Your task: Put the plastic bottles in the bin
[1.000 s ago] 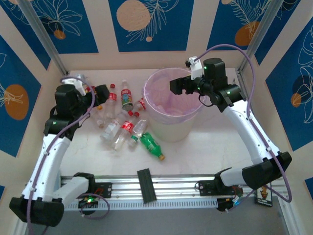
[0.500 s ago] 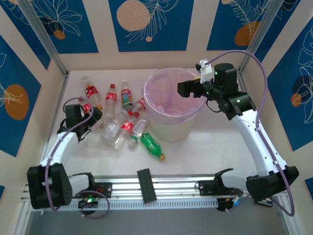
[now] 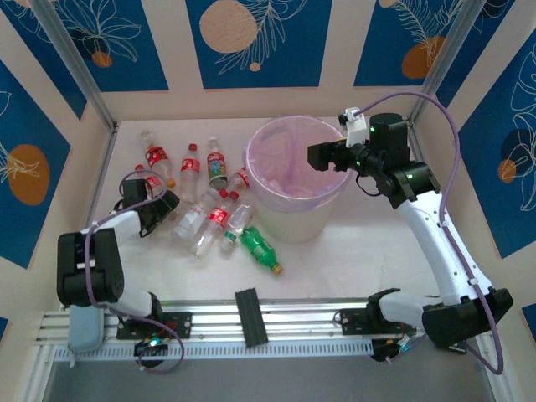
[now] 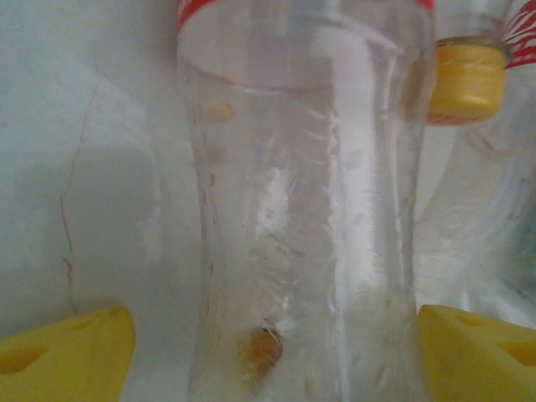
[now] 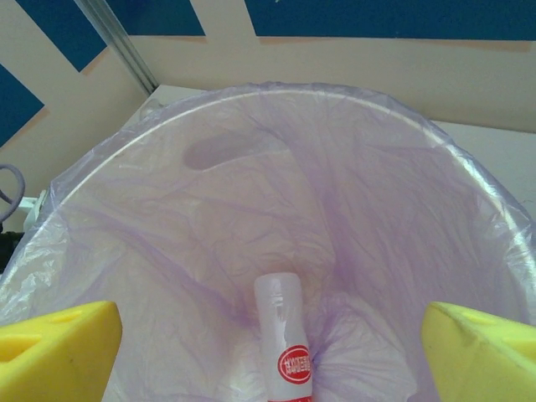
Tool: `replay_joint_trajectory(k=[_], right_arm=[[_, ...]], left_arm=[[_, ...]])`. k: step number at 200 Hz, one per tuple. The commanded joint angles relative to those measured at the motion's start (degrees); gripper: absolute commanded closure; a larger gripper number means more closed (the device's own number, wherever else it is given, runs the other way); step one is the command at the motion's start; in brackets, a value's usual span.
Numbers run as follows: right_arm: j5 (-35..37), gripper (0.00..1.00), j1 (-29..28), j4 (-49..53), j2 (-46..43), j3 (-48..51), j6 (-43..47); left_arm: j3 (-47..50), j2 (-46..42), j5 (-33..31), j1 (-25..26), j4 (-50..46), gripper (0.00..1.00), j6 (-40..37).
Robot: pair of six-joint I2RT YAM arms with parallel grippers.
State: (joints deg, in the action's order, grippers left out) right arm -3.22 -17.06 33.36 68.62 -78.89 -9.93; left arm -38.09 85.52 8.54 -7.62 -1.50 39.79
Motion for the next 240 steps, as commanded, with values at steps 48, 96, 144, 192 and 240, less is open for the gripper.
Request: replay_joint_trajectory(k=[48,96,144,192,240], right_arm=[[-0.1,0.08,0.6,0.5,-0.9,0.4,0.4],[0.0,0.08,0.5,1.2,-0.6,-0.1,0.6],[-0.3,0.10,-0.6,5.2,1.0,-5.3,-0.4],[-3.3,0.10,-7.0,7.0,6.7,-13.7,-1.9],[-9.9,0.12,-12.2,5.5,13.8,-22.5,-6.2]], left_arm=[[0.6,1.2,0.2,-0.7,3.6,0.32,-0.2],[0.1,-1.4,-0.5,-0.7,1.2,0.36,-1.9],[-5.5,-15.7,-3.6,-0.5,-11.3,0.39,-10.0],[-11.2,-25.9,-1.4,7.1,-15.7,0.44,-12.2],[-17.4,-29.5,0.6,23.9,-9.1,0.45,-17.2]])
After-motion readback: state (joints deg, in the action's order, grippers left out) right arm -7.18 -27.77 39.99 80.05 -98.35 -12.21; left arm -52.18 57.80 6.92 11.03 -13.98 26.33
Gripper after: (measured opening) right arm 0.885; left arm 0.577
